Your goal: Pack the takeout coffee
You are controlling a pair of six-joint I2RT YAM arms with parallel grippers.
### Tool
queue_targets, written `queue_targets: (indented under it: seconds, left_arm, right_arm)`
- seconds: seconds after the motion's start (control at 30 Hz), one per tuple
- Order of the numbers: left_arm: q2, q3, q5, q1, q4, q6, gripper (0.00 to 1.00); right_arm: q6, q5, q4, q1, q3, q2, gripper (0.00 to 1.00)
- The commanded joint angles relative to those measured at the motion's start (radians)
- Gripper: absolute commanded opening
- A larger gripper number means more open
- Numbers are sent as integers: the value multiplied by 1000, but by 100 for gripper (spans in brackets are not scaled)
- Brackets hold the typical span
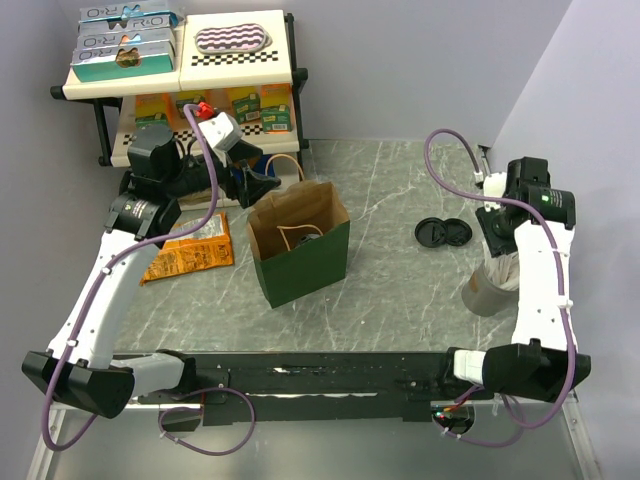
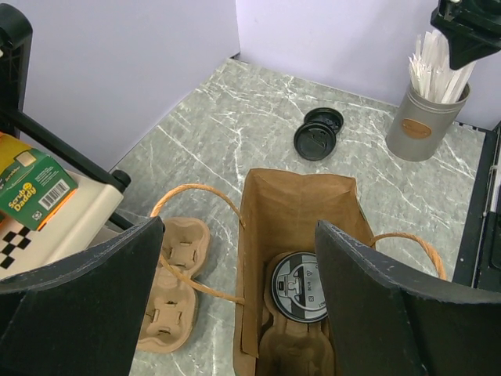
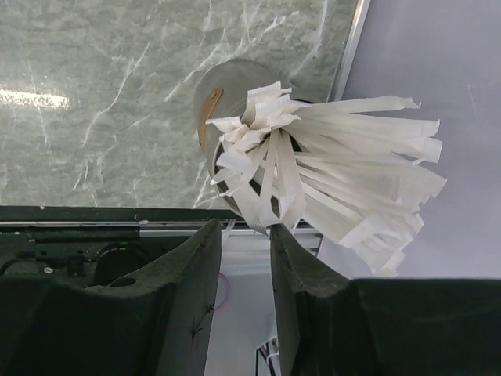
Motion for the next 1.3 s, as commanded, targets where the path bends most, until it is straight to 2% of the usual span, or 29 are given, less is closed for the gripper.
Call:
queue_targets:
  seconds: [0.0,0.17,0.7,0.9,0.97,1.17,1.27]
  left_arm:
    - [-7,11,21,-4,28,10,84]
    - [-11,6,21,-4,29,13,84]
    - [-22,-12,28,-7,32,9,84]
    - [-27,-16,23,-10,26,15,84]
    - [-30,-17,25,-10,25,15,84]
    - [-39,-23,17,-10,25,16,84]
    - [-37,-16,15,-10,22,15,84]
  right_arm:
    - [-8,32,-69,-11,56,13,38]
    - [-5,46,-68,-11,76,24,32]
    - [-1,28,-23,-11,56,27,28]
    - [-18,20,-3,-13,51,22,12]
    - [-18,21,-6,-11,60,24,1]
    - [-22,40,-23,-11,120,-2,0]
    - [-15,49,-43,-11,213,-27,0]
